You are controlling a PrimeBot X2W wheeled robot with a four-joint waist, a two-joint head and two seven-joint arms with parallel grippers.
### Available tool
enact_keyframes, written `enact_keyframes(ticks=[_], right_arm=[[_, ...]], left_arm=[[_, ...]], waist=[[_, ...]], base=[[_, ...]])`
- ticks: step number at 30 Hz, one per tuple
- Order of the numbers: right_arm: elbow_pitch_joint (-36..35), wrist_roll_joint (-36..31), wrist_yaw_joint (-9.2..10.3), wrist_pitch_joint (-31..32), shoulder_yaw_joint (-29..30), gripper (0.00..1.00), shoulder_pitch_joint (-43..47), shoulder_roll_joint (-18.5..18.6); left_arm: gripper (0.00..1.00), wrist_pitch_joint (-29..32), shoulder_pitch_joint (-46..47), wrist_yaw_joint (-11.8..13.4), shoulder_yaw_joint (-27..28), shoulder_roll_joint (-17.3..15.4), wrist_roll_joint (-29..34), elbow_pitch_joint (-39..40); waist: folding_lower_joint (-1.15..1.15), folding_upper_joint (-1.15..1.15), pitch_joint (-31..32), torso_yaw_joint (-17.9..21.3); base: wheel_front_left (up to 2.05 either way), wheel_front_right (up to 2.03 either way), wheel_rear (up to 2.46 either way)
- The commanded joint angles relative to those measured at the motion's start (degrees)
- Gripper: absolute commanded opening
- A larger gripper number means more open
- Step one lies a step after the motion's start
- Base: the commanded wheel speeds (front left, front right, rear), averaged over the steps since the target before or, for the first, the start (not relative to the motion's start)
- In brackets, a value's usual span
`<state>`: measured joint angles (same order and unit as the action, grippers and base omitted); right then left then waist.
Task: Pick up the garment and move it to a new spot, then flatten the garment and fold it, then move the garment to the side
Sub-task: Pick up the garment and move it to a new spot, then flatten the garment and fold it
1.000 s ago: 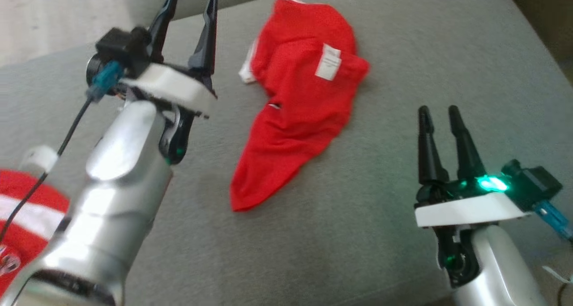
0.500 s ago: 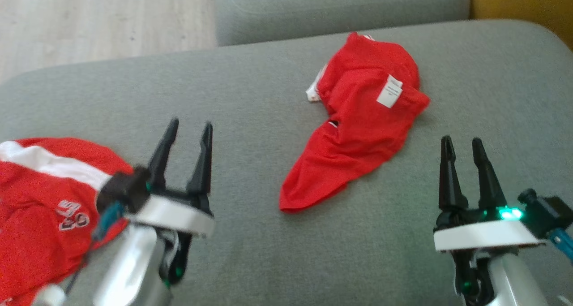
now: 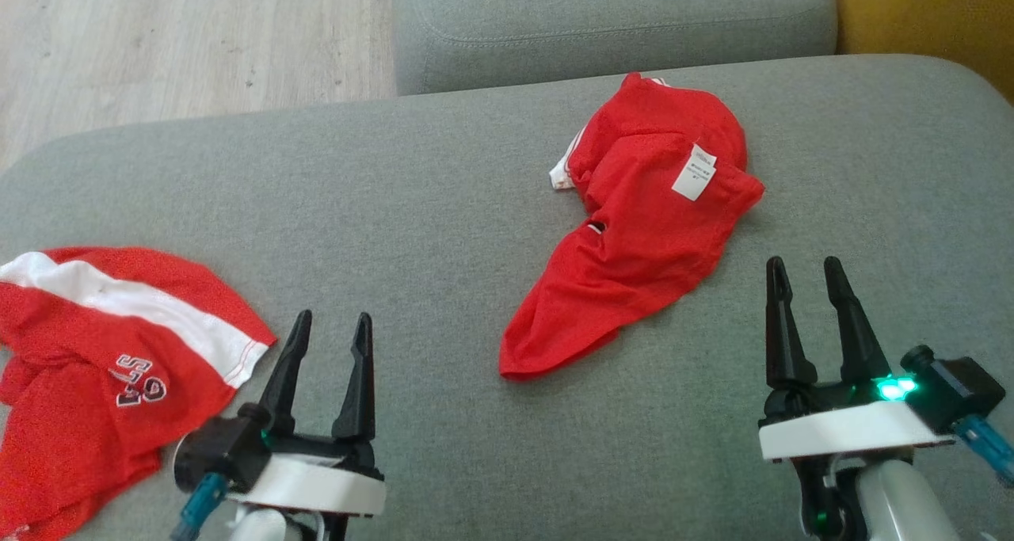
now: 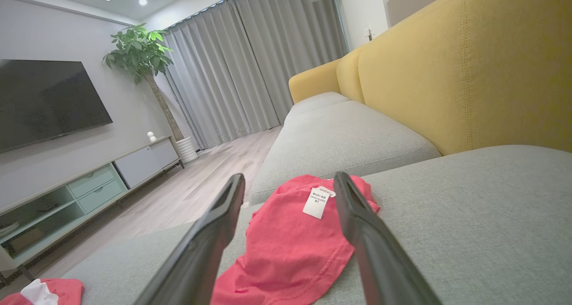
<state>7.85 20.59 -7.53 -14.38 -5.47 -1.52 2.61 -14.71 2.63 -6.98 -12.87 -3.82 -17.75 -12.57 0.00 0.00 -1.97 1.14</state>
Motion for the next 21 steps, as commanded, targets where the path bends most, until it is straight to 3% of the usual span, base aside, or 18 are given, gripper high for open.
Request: enact_keyframes(ticks=[1, 21], right_arm=[[-2.1, 0.1, 0.04, -0.6, -1.5, 1.00, -0.9, 0.3], [-1.9, 0.2, 0.04, -0.6, -1.5, 1.00, -1.0, 0.3]], left_arm=[[1.00, -0.3, 1.8, -0.2, 2.2, 0.2, 0.6, 2.1], [1.00, -0.3, 2.2, -0.5, 0.5, 0.9, -0.3, 3.2]], waist=[[0.00, 0.00, 0.1, 0.1], [0.00, 0.00, -0.2, -0.4]], base=[[0.00, 0.00, 0.00], [0.00, 0.00, 0.00]])
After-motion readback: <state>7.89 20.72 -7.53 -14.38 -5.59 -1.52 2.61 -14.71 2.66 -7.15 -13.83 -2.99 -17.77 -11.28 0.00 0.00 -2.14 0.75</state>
